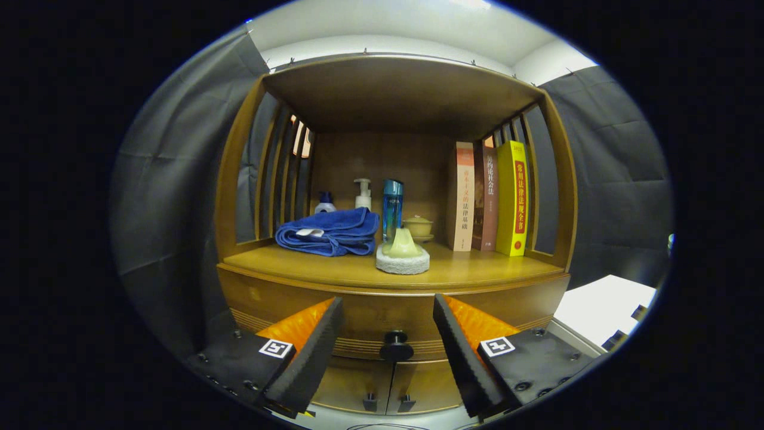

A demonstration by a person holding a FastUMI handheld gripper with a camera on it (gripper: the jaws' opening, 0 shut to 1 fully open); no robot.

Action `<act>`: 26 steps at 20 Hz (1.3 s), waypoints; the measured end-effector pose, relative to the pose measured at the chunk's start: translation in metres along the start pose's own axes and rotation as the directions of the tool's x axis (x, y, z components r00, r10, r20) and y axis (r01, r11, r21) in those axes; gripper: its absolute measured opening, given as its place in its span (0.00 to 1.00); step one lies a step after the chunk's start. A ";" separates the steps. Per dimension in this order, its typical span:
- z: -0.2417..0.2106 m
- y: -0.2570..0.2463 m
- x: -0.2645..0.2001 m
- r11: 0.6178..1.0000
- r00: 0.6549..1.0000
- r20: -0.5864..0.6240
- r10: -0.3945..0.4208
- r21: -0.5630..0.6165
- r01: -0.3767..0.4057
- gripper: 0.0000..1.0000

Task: Pull open the drawer, take out the items inside it, and place them on the countertop above the cabinet.

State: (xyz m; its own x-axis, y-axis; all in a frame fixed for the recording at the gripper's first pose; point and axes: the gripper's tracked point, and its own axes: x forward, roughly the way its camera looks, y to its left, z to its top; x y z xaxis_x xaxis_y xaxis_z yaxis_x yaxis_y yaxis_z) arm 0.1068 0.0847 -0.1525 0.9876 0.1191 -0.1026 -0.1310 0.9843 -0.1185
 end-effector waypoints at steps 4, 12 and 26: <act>0.035 -0.008 -0.039 1.000 1.000 0.020 0.001 -0.014 -0.001 0.99; 0.085 -0.023 -0.106 0.998 0.999 0.017 0.028 0.049 -0.029 0.99; 0.114 -0.050 -0.135 0.998 0.997 0.081 -0.002 0.061 -0.003 0.96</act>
State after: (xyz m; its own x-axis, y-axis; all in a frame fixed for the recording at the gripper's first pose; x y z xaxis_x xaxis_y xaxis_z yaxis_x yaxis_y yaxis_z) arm -0.0096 0.0343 -0.0197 0.9917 0.1269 -0.0219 -0.1280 0.9901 -0.0579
